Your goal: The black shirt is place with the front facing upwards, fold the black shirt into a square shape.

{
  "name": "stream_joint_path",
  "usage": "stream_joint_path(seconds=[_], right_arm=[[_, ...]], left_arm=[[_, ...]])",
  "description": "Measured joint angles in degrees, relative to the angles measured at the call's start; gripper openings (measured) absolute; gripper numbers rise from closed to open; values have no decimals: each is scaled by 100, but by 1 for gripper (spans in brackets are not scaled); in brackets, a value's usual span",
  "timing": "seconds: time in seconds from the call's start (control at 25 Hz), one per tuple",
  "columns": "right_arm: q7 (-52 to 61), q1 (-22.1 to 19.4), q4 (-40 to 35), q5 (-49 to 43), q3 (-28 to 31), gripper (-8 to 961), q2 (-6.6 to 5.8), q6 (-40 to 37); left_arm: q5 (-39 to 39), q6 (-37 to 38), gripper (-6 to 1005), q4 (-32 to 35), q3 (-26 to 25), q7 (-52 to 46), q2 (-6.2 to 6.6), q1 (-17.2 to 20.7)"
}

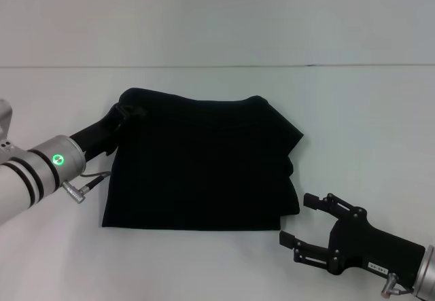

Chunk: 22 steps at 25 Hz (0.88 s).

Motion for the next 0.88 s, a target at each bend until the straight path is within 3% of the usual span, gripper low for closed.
stream_joint_path(seconds=[0.32,0.44,0.6,0.8,0.88], right_arm=[[-14,15,14,0,63,927,5,3],[-27,13,27,0,131,927,3,-8],[-44,-16,41,-1,379,927,7,-68],[-56,21,45,3,704,926,23,-229],[-57,55,44,7,773,926,22,-283]], left_arm=[[-227,197,142,129,-31,675,-1,158],[-226,266,328,216,-32,769,83,311],[-222,674,490,590,-35,1203,241,681],[-159,2111,711,1109,26,2823,507,1110],[-153,2724,804,1195,31,3559,541,1265]])
